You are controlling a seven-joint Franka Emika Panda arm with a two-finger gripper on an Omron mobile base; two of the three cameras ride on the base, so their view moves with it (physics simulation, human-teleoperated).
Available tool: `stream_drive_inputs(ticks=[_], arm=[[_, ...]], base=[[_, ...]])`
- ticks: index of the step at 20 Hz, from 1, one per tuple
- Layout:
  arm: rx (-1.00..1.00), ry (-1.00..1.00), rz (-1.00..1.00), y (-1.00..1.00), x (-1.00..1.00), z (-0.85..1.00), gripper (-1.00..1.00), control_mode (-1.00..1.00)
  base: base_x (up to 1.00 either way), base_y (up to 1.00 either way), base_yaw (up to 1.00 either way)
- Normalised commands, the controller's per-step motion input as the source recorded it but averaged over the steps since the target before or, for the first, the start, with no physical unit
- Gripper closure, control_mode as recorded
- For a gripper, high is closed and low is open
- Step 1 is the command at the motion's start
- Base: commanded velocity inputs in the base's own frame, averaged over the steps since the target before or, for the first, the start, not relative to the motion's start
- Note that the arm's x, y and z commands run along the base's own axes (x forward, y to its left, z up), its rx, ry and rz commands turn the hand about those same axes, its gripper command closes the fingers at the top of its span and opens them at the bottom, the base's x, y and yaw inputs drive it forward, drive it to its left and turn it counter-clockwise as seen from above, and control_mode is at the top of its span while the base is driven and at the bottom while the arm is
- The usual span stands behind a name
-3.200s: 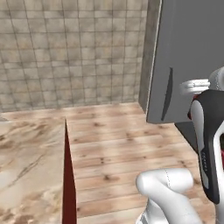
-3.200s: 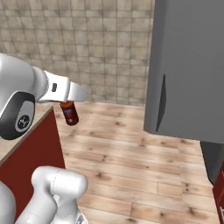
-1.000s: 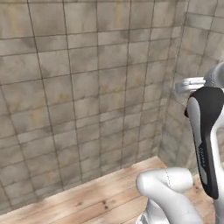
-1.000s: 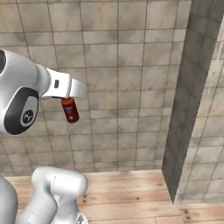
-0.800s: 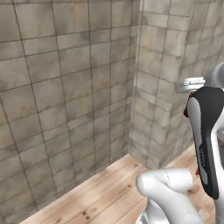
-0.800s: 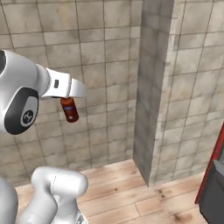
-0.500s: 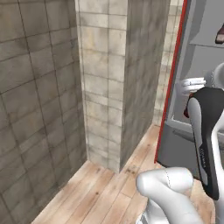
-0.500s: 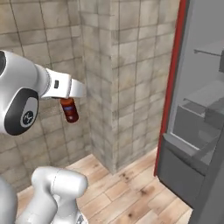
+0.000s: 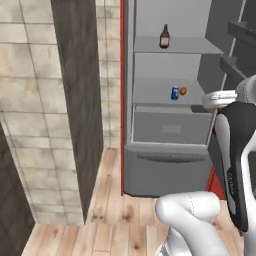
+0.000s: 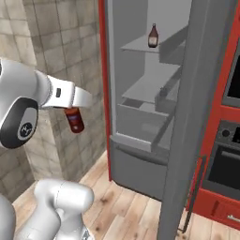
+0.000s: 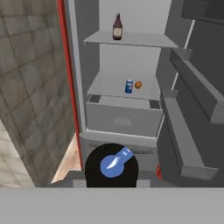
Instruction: Place the ketchup and condiment bottle from the counter to the top shelf of the fridge. If the existing items in the fridge are on the top shelf, move them to other shelves.
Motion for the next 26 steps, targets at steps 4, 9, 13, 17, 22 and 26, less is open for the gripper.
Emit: stream_drive_inputs(ticks=[4, 9, 13, 17, 22, 26], arm=[[0.0, 0.0, 0.0, 0.0, 0.0, 0.0, 1.0, 1.0], [0.0, 0.0, 0.0, 0.0, 0.0, 0.0, 1.0, 1.0], [0.0, 0.0, 0.0, 0.0, 0.0, 0.0, 1.0, 1.0], [0.0, 0.0, 0.0, 0.0, 0.0, 0.0, 1.0, 1.0], [0.0, 0.0, 0.0, 0.0, 0.0, 0.0, 1.0, 1.0], [0.0, -0.15, -0.19, -0.13, 0.31, 0.28, 1.0, -1.0]], base=[[1.0, 0.16, -0.25], [0.98, 0.02, -0.17], [0.91, 0.01, -0.23], [0.83, 0.0, -0.2], [0.61, 0.0, -0.15], [0.11, 0.0, -0.05]])
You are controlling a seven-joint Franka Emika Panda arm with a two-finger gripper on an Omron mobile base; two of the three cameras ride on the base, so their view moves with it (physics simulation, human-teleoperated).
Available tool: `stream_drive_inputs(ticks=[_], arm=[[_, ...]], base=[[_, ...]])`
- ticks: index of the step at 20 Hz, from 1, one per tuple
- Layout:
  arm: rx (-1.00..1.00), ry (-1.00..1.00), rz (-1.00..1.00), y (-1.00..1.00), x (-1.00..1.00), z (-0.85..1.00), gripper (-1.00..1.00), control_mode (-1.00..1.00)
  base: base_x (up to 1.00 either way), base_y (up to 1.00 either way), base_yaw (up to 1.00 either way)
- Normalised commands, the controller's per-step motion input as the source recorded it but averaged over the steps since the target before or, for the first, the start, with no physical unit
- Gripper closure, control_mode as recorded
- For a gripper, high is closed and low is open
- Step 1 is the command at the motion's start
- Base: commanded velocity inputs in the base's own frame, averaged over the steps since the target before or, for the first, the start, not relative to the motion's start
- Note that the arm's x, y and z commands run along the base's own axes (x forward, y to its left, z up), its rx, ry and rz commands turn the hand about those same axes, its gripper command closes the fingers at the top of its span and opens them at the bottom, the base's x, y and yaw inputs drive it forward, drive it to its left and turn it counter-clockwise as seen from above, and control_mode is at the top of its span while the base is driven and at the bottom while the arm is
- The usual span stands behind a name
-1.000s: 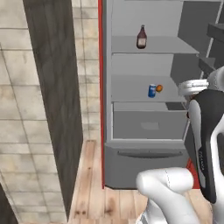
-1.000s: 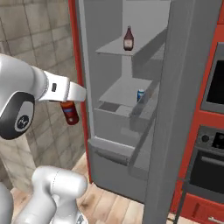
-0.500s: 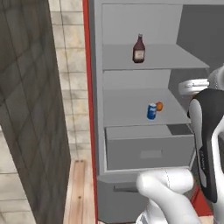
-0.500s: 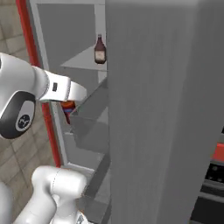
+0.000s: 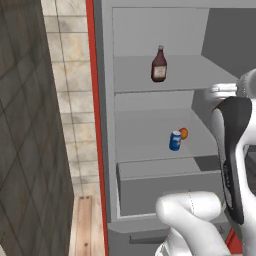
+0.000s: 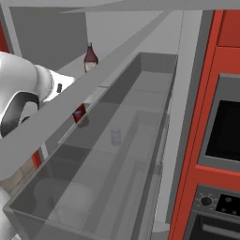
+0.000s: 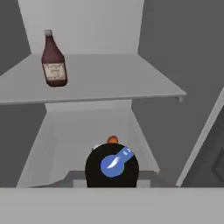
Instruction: Place the ketchup and condiment bottle from the counter to the top shelf of the fridge. If the existing items in the fridge are on the top shelf, move them to other shelves.
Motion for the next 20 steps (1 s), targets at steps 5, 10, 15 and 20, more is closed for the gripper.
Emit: stream_drive_inputs(ticks=[5, 10, 15, 20], arm=[[0.0, -0.28, -0.21, -0.18, 0.52, 0.43, 1.0, -1.0], [0.0, -0.25, -0.08, -0.04, 0.7, 0.32, 1.0, -1.0], [0.0, -0.03, 0.01, -0.06, 0.85, 0.0, 1.0, -1.0], [0.0, 0.02, 0.0, -0.05, 0.94, 0.0, 1.0, -1.0]], base=[[0.0, 0.0, 0.0], [0.0, 0.0, 0.0], [0.0, 0.0, 0.0], [0.0, 0.0, 0.0]])
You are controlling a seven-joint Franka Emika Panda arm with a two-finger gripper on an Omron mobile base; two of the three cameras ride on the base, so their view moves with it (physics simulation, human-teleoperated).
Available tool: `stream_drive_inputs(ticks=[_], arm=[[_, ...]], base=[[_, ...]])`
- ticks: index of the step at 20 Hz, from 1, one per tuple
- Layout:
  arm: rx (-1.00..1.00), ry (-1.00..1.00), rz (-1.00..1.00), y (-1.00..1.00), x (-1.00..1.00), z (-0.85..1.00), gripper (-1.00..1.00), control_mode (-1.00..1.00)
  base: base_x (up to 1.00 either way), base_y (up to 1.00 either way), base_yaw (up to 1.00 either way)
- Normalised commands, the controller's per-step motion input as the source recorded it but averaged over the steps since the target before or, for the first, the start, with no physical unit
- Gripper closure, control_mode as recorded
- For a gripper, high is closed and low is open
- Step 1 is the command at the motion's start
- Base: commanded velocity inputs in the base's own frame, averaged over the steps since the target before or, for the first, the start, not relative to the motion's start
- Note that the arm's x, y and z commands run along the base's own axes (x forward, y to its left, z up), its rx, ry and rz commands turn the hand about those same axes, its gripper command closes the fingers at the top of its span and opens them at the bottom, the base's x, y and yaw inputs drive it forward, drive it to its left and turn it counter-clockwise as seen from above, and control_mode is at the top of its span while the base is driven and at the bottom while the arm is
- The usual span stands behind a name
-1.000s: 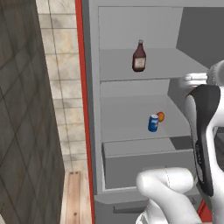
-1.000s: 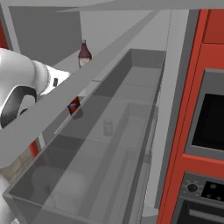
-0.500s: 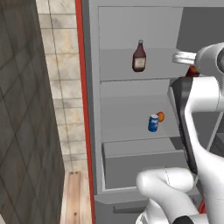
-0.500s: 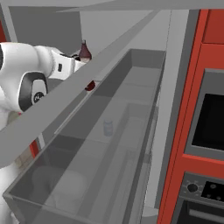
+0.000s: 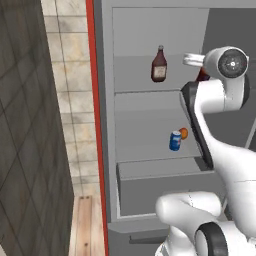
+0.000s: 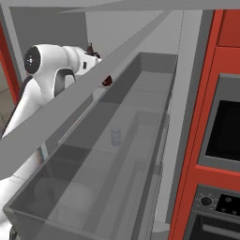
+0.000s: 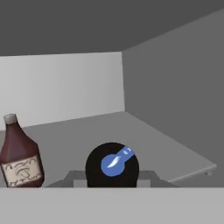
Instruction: Place the ketchup and condiment bottle from the counter to the top shelf of the fridge. If the existing items in the fridge are on the top shelf, move them to other shelves.
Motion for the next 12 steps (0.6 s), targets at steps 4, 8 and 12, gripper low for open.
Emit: stream_drive_inputs(ticks=[4, 8, 12], arm=[[0.0, 0.08, 0.0, 0.0, 1.0, 0.0, 1.0, -1.0], [0.0, 0.15, 0.0, 0.0, 0.91, -0.01, 1.0, -1.0], [0.0, 0.15, 0.0, -0.11, 0.71, -0.08, 1.0, -1.0]], base=[[0.0, 0.0, 0.0], [0.0, 0.0, 0.0], [0.0, 0.0, 0.0]])
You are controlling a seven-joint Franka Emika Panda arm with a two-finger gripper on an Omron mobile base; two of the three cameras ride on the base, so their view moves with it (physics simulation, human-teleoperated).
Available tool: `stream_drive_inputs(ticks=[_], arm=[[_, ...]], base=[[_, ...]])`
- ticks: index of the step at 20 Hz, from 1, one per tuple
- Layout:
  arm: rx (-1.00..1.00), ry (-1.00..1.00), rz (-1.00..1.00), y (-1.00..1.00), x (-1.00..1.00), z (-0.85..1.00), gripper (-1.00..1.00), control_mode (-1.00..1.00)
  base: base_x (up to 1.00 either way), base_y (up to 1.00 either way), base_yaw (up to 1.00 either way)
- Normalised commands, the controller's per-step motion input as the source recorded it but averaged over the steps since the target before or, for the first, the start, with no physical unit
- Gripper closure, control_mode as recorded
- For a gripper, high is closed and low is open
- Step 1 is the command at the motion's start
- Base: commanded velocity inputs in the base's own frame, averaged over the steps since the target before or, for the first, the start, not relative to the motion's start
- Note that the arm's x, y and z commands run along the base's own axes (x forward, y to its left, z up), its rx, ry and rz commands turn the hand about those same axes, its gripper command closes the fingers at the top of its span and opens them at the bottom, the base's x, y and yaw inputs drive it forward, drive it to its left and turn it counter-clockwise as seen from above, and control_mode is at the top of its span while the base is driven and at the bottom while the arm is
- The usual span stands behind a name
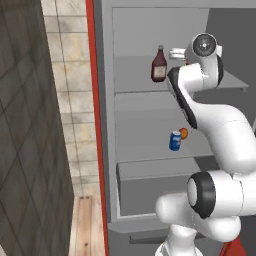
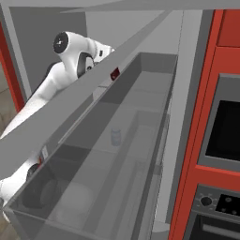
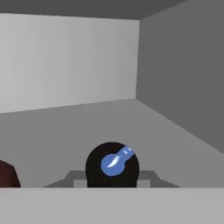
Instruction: Place the ketchup and condiment bottle from the counter to the top shelf of the fridge. If the existing items in the fridge are on the top shelf, move them to other shelves.
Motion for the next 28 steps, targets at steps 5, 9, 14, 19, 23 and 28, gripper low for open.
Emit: stream_drive_inputs(ticks=[5, 9, 14, 19, 23, 28], arm=[[0.0, 0.08, 0.0, -0.2, 0.55, -0.14, 1.0, -1.0], [0.0, 0.02, 0.02, -0.36, 0.24, -0.3, 1.0, -1.0], [0.0, 0.0, 0.03, -0.41, 0.01, -0.34, 1.0, -1.0], [0.0, 0.0, 0.01, -0.13, 0.04, -0.15, 1.0, -1.0], [0.0, -0.02, 0.0, 0.0, 0.23, 0.0, -1.0, -1.0], [0.0, 0.0, 0.0, 0.0, 0.23, 0.0, -1.0, -1.0]], base=[[0.0, 0.0, 0.0], [0.0, 0.0, 0.0], [0.0, 0.0, 0.0], [0.0, 0.0, 0.0], [0.0, 0.0, 0.0], [0.0, 0.0, 0.0]])
